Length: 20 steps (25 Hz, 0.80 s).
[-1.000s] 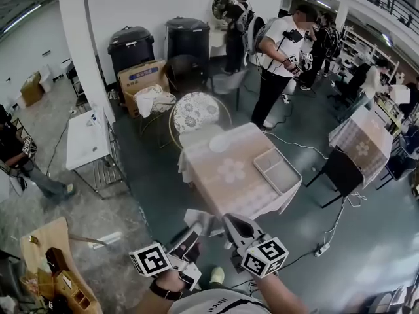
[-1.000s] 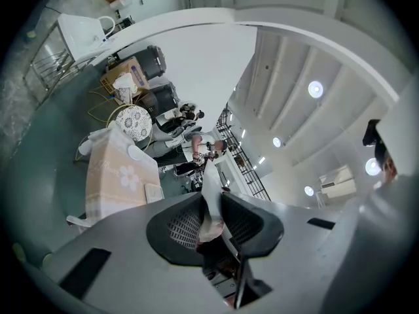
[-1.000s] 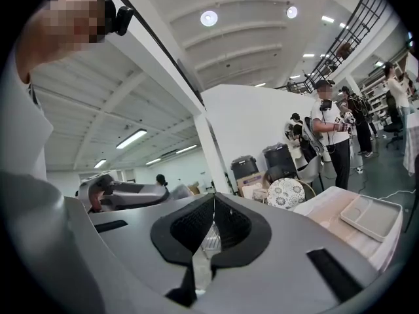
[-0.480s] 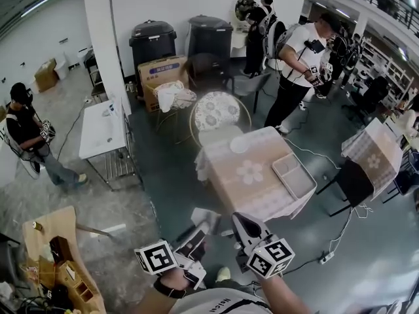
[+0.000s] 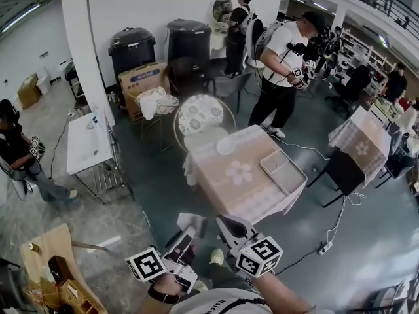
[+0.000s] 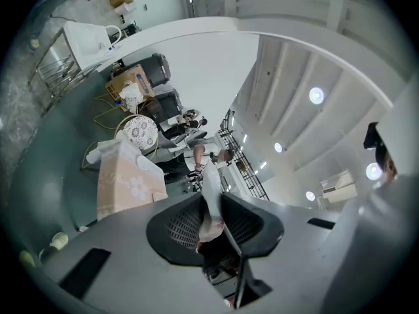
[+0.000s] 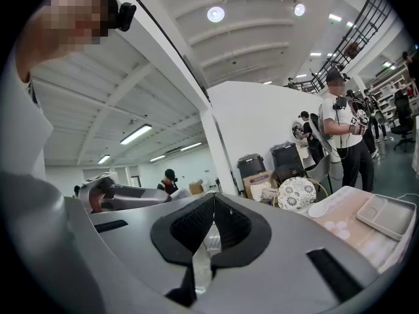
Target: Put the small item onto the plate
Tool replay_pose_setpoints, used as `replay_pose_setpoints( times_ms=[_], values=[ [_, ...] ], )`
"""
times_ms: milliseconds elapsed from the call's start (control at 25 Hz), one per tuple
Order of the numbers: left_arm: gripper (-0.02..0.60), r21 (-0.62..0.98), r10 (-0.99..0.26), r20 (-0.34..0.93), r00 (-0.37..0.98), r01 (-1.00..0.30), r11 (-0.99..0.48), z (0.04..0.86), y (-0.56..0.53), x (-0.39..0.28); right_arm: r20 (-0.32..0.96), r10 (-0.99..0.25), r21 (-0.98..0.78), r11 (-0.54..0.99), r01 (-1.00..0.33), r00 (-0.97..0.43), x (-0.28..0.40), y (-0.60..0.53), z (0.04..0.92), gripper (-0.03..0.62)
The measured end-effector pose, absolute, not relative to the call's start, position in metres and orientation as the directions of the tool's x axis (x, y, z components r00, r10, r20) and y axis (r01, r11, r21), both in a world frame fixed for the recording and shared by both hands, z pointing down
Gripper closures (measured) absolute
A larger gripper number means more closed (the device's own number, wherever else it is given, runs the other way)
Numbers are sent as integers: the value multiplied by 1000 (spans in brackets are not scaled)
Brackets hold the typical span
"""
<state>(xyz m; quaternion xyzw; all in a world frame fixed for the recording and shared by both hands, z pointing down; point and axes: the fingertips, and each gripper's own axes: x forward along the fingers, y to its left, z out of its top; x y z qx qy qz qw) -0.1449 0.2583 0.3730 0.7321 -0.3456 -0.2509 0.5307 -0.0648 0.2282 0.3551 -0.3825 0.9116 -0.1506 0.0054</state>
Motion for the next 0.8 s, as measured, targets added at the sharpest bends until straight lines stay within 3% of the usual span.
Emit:
replay_pose_setpoints(
  times_ms=[800],
  values=[
    [495, 942, -718, 47, 694, -269, -199, 391, 104, -96, 108, -728, -308, 623, -719, -677, -22, 78, 369, 580]
  ],
)
